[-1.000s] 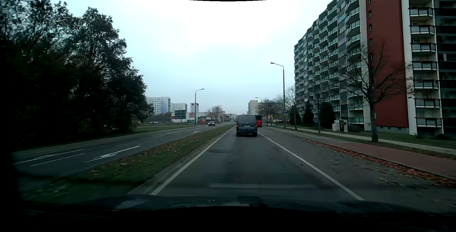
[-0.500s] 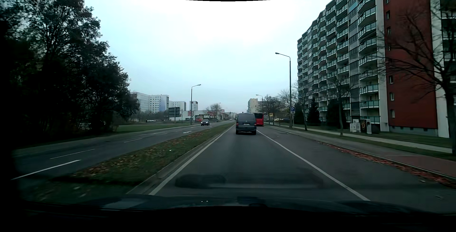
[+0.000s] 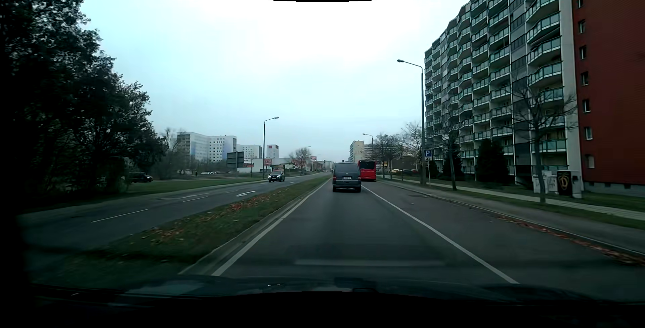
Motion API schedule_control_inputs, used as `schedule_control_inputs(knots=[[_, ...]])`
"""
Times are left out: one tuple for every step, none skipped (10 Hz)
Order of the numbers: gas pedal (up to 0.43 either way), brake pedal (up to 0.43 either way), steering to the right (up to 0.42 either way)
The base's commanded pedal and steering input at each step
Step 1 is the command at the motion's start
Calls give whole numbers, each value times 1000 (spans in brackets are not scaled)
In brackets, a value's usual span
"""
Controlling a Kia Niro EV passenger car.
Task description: Follow the waypoints while adhering to traffic rules and regulations
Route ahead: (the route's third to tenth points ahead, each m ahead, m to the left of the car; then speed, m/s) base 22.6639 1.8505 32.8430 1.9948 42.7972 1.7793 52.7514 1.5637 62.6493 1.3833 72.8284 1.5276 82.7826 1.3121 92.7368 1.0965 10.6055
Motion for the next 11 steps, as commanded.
schedule_control_inputs(knots=[[169,0,-3],[169,0,-3],[169,0,-3],[169,0,-3],[169,0,-3],[157,0,-3],[157,0,-3],[157,0,-3],[150,0,-3],[150,0,-3],[138,0,-3]])
